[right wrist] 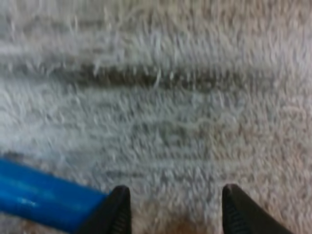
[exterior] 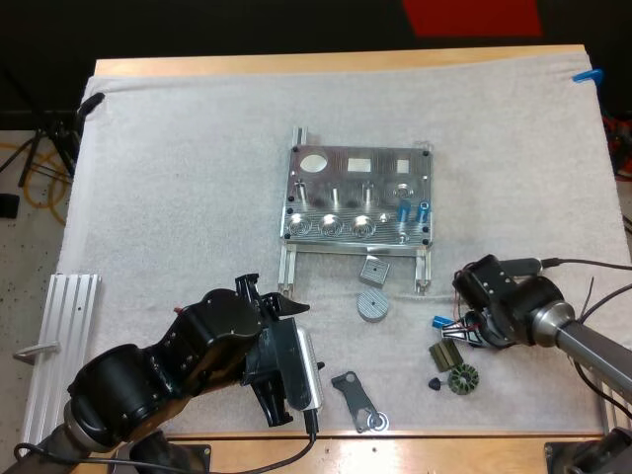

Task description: Load cells from right to left

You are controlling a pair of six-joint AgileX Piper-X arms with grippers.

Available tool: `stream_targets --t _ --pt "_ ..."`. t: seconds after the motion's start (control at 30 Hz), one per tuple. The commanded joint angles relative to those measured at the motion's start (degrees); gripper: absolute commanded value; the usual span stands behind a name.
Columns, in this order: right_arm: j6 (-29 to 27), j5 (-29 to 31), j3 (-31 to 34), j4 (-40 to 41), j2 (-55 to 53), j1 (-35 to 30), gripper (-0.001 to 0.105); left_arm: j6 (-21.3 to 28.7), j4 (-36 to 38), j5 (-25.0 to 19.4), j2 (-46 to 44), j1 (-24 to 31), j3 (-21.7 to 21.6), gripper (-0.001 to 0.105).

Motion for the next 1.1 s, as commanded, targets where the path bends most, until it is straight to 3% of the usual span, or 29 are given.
stream_targets --t 0.0,0.17,0.47,0.63,0.8,1.07 --pt "-0.81 0.46 0.08 -1.44 0.14 -0.10 0.043 0.32 0.04 0.27 -0.32 -0.09 -0.33 0.065" --pt "-1.76 0.34 -0.04 -4.86 0.32 -0.10 0.043 0.32 0.04 0.27 -0.32 -0.09 -0.33 0.065" --pt "-1.76 -7.93 -0.14 -9.99 0.32 -0.10 0.043 0.32 0.04 0.27 -0.32 -0.09 -0.33 0.065" --pt "-4.53 -3.40 -0.31 -8.42 0.32 0.02 0.043 0.32 0.04 0.27 -0.32 -0.09 -0.33 0.065" --pt "-6.72 4.29 -3.10 -0.27 0.32 0.02 0.043 0.32 0.04 0.27 -0.32 -0.09 -0.33 0.065" --pt "-6.47 2.83 -4.13 3.15 0.32 0.02 0.043 0.32 0.04 0.27 -0.32 -0.09 -0.33 0.065"
